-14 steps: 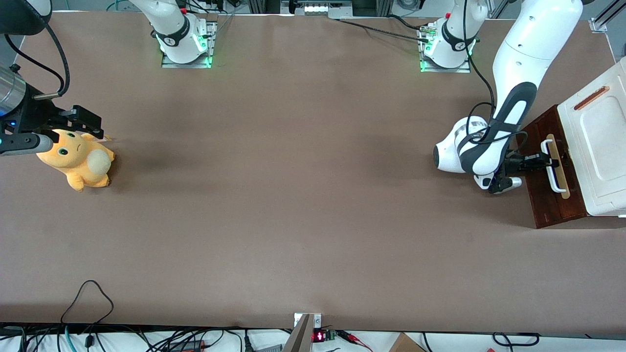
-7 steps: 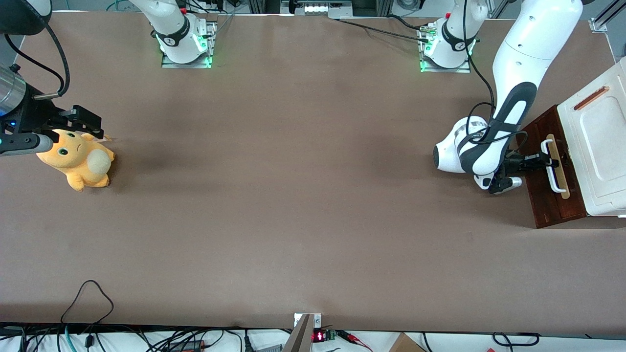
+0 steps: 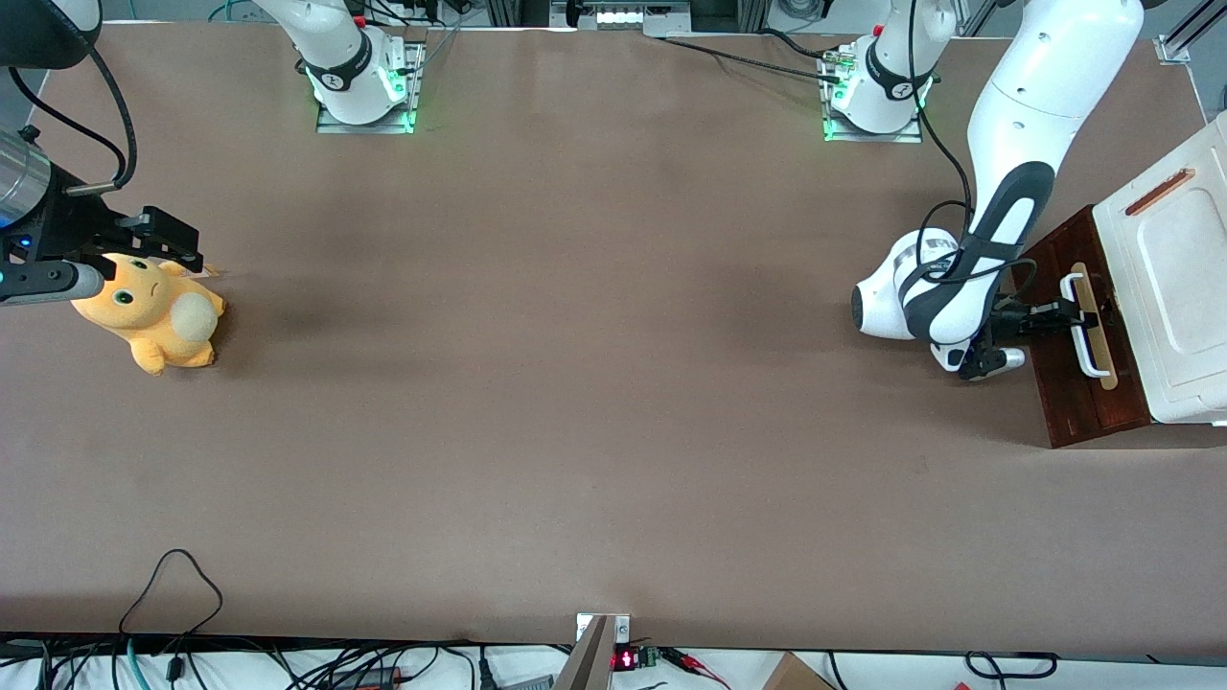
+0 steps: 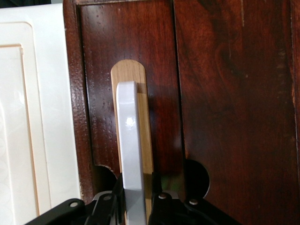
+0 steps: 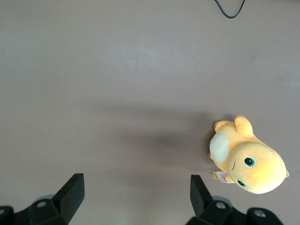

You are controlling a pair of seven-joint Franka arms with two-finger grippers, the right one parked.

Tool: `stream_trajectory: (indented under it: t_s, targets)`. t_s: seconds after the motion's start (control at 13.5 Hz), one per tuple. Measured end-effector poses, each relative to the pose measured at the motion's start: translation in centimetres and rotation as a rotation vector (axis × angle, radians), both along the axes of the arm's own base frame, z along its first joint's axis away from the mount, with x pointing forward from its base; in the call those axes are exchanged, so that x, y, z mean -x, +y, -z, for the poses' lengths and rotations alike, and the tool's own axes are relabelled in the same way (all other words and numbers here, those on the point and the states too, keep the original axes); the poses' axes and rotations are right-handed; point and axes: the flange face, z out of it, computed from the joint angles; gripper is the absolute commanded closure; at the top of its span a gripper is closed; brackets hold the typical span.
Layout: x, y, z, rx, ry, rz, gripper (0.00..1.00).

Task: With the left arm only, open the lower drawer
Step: 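Pull the handle away from the cabinet to slide the drawer out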

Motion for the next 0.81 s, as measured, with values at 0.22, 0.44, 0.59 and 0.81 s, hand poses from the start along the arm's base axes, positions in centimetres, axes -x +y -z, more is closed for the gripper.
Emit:
stream_trajectory:
  t_s: [0.22,0.44,0.59,0.81]
  targets:
    - [-0.05,-0.02,-0.11,-0.004,0.000,0.000,0.96]
    - [-0.08,-0.02,-0.16,-0.005,-0.008,-0.001,1.00]
    - [-0.07,-0.02,-0.16,-0.005,-0.008,-0.001,1.00]
    - [-0.09,-0.21,-0.14,-0.003,-0.008,0.003,1.00]
